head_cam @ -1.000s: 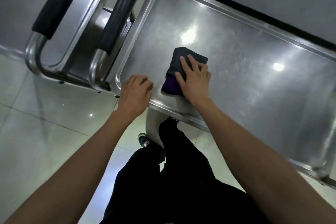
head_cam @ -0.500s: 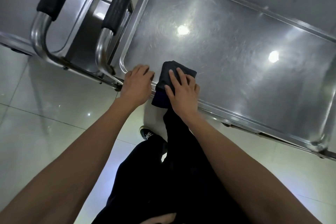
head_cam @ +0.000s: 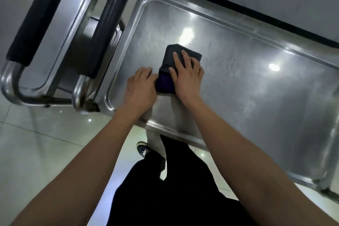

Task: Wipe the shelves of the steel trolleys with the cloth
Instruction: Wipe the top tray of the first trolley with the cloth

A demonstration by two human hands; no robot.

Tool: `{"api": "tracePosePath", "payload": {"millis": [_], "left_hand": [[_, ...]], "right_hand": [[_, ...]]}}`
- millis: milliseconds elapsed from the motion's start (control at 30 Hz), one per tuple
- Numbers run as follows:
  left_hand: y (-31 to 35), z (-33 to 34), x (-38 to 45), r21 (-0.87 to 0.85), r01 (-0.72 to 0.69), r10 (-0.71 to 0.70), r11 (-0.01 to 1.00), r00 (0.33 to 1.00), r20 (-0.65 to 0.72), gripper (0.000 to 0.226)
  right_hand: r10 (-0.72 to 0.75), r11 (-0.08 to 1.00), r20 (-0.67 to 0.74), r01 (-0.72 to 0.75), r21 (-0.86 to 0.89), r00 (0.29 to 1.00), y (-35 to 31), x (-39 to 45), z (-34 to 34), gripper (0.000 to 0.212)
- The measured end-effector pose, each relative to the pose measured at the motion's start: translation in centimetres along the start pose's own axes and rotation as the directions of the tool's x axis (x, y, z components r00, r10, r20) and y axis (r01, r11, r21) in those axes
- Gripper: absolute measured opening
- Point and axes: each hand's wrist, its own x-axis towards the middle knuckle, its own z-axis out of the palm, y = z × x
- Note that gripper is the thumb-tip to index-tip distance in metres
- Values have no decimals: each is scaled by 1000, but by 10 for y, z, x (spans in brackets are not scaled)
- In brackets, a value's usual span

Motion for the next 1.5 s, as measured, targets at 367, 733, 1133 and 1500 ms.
{"api": "tracePosePath", "payload": {"millis": [367,733,1133,1500], "left_hand": [[17,10,16,59,120,-118,991,992,-33,38],[15,13,9,28,112,-110,993,992,-56,42],[-26,14,-77,-57,57,-70,997,965,-251,25],[-59,10,-146,-122,134,-169,984,918,-358,24]], "right_hand": [[-75,997,-43,74,-18,996,27,157,-27,54],[-126,991,-16,126,51,992,10,170,-29,54],[-283,959,93,280,40,955,-45,38,10,59],[-318,948,122,316,29,940,-76,-67,44,61]]}}
